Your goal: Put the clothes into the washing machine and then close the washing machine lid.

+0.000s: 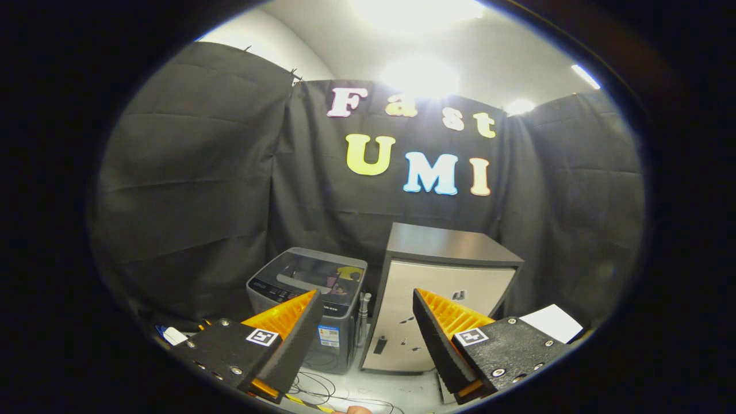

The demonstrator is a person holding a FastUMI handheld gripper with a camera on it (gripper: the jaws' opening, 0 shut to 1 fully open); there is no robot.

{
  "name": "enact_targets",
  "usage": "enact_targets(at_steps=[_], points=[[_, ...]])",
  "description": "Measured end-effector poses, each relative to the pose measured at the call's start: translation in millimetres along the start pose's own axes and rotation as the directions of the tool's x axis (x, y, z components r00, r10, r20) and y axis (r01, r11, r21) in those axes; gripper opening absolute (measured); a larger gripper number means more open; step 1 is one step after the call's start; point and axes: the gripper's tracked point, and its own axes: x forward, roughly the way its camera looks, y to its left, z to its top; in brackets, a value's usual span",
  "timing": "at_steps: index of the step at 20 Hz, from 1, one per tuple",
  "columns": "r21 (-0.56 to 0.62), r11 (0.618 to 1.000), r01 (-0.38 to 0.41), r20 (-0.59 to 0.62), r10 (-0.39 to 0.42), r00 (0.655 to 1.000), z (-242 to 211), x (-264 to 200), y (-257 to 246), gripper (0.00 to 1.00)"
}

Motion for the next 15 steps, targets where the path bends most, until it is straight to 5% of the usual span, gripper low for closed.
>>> enact_targets(at_steps=[15], points=[[0.136, 0.990, 0.045, 0.026, -0.049, 0.998, 5.1, -79.7, -27.4, 0.95]])
